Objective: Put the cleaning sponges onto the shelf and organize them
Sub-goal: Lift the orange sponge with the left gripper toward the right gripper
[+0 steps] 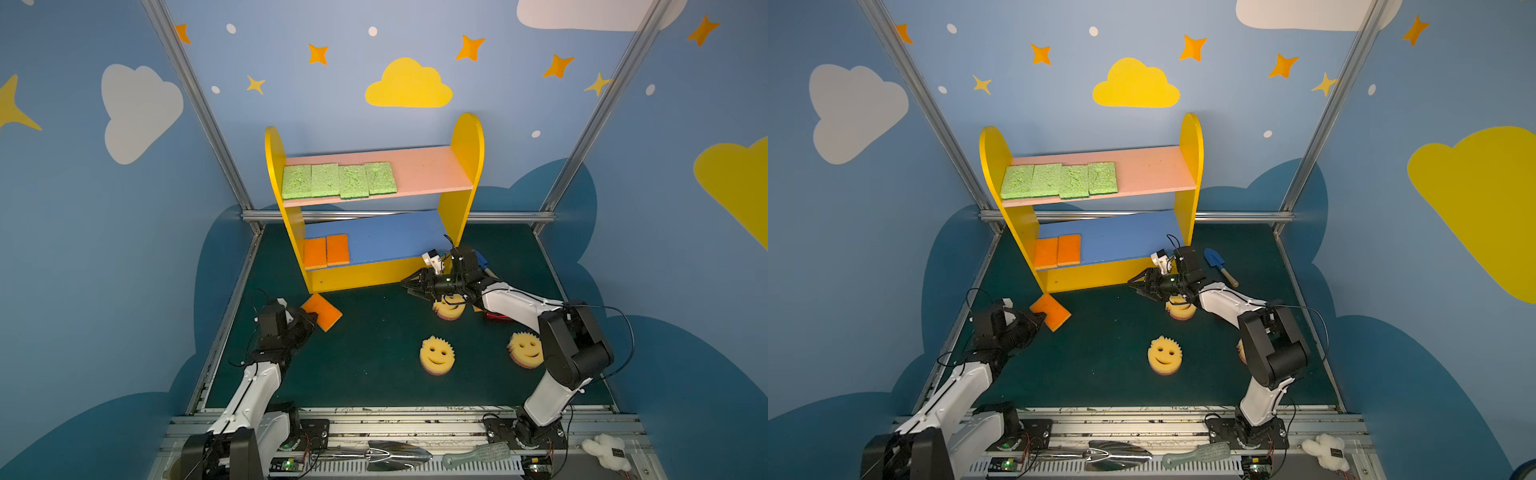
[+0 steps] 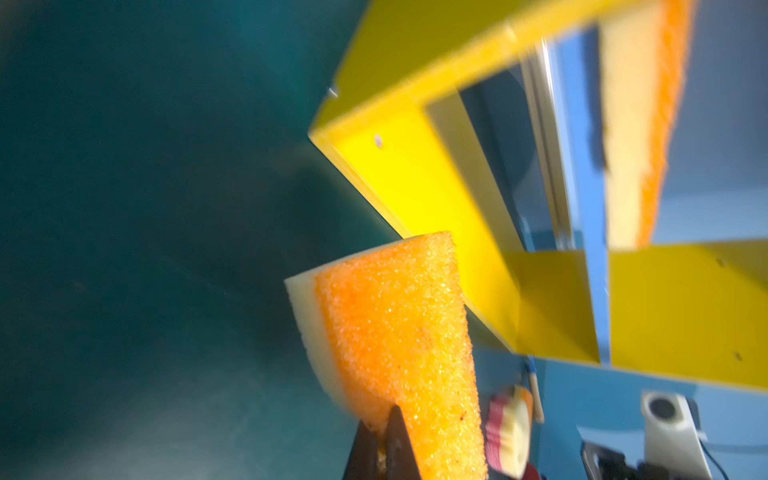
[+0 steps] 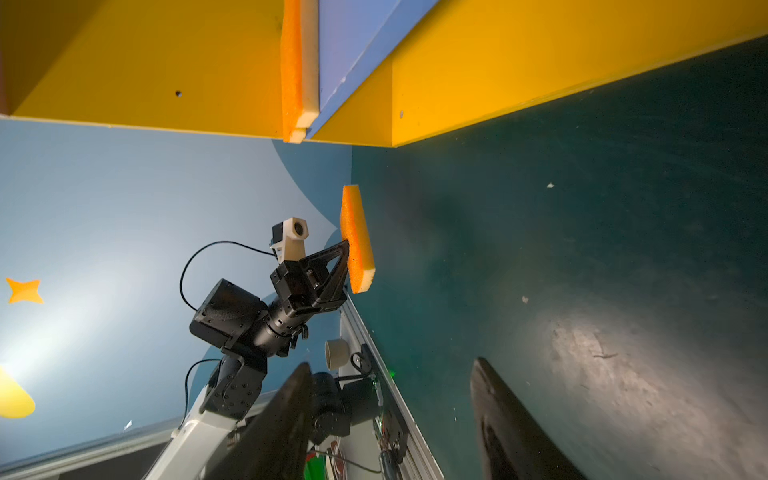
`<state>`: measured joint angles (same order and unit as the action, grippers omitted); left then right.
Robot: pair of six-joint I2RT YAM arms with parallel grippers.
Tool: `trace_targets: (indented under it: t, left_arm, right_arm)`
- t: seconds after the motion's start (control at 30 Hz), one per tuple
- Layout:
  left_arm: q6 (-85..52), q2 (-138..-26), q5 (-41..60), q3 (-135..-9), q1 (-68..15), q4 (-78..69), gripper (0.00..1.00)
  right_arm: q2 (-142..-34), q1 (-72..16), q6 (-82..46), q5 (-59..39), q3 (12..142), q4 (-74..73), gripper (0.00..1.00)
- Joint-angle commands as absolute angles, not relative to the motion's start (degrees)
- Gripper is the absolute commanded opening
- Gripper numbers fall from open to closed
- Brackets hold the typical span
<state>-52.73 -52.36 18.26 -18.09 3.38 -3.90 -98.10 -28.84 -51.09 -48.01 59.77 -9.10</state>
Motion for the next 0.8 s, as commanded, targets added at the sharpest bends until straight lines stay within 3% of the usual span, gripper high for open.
trace_targets:
  t: [0.0,0.23,0.5,0.77]
  left_arm:
    - [-53.31,-48.80,20.17,-16.93,-0.41,-0.81,0.03]
    - [-55.46,-47.77,18.63,-17.82,-10.75,-2.30,0.03]
    - [-55.66,-55.91,15.45,-22.22,-21.83,-7.48,0.03]
    - [-55.99,-65.15,14.20,-26.94,-26.76,-13.44,0.03]
  right_arm:
    - [-94.57,-29.74,-48.40,-50.63,57.83,-9.06,0.62]
    - [-90.44,-30.58,-45.14,-51.37,53.02,-7.53,0.65]
    - [-86.36,-31.09,-42.29,-52.78,47.11,-7.77,0.66]
    - [-84.29,-31.98,-39.88,-54.18,43.18,-7.83,0.64]
